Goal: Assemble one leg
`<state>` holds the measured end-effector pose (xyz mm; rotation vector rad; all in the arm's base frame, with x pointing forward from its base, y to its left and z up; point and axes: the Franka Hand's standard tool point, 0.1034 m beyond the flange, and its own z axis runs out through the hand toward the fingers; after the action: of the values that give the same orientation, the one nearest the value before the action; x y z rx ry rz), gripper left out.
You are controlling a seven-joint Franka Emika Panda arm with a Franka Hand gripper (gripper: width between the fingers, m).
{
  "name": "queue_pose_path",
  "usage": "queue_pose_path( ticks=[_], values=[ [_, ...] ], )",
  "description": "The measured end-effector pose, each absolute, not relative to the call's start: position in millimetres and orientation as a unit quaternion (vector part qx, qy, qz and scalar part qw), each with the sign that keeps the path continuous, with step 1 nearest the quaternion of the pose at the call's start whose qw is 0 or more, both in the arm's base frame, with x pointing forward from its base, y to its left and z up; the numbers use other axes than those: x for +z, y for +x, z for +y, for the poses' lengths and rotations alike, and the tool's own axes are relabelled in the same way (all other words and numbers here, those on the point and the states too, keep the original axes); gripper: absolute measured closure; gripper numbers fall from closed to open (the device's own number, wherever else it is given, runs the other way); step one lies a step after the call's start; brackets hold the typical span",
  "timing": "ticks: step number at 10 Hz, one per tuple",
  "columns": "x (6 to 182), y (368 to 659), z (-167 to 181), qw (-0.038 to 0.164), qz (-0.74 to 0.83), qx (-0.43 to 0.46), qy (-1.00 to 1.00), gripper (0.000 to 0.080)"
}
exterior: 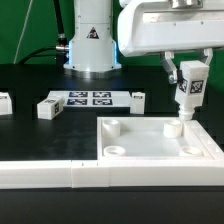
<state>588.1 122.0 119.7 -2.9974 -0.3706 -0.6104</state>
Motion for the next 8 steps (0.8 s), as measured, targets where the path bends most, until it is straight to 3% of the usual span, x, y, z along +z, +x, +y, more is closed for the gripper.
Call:
queue_pose_path(
  ticks=[5,8],
  values=[
    [116.6,595.1,121.7,0.029,-0.124,-0.2,-0.972,0.0509],
    [110.5,615.1,119.7,0.029,-0.122,-0.201,-0.972,0.0509]
  ],
)
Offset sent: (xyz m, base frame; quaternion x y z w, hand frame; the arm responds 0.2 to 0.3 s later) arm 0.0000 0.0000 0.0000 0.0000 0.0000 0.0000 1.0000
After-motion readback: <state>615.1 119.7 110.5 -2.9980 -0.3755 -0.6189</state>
